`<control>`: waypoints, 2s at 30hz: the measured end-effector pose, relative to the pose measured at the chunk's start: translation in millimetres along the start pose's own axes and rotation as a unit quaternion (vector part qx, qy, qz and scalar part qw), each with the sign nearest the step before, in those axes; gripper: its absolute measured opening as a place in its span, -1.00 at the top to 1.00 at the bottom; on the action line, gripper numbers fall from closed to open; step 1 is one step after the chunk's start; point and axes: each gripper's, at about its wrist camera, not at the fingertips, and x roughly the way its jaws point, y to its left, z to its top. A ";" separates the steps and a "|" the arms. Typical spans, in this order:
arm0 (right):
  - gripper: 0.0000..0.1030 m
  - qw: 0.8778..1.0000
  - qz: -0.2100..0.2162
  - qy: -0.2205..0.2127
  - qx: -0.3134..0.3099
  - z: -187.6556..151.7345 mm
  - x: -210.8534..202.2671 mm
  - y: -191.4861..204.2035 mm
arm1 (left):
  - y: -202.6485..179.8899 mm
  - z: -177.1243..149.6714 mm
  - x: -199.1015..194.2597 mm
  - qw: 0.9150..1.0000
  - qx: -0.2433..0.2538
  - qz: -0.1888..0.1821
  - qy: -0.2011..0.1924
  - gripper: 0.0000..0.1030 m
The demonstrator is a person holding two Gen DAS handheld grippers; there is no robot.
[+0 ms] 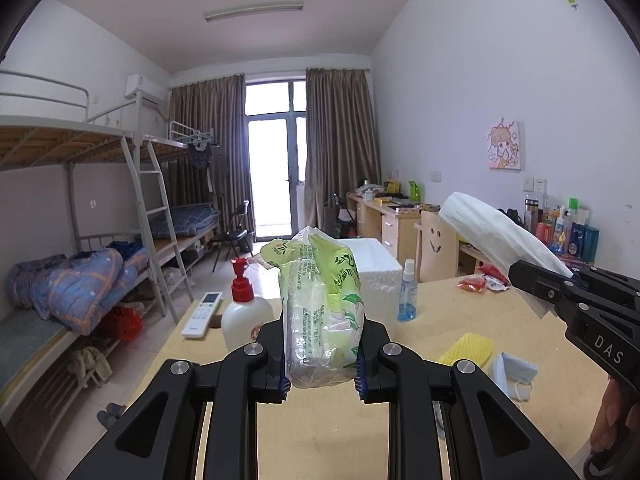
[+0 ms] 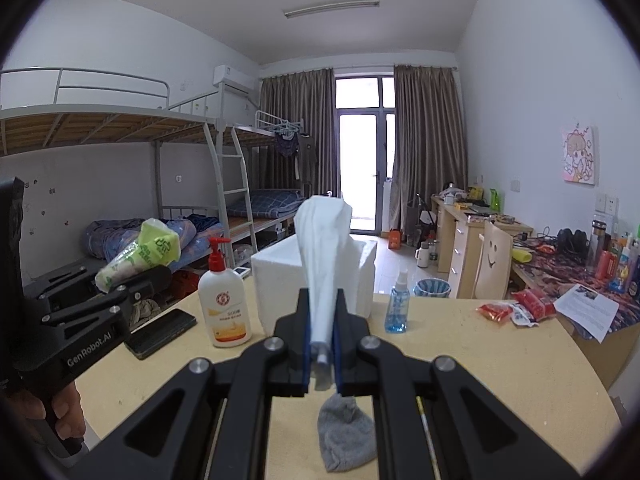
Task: Organize soft objects
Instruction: 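Lift the tissue pack and white cloth and carry both toward the white foam box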
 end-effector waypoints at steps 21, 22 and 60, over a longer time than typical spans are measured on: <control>0.78 0.999 0.024 0.021 0.004 44.2 64.6 -15.2 | -0.4 51.7 70.1 0.999 0.001 -0.024 0.031 0.53; 0.78 0.999 0.025 0.022 0.005 45.4 66.8 -16.1 | -0.5 54.2 73.9 0.999 0.002 -0.025 0.034 0.53; 0.78 0.997 0.027 0.072 0.014 63.2 168.3 -37.8 | 1.8 68.7 199.8 0.995 -0.002 -0.032 0.091 0.52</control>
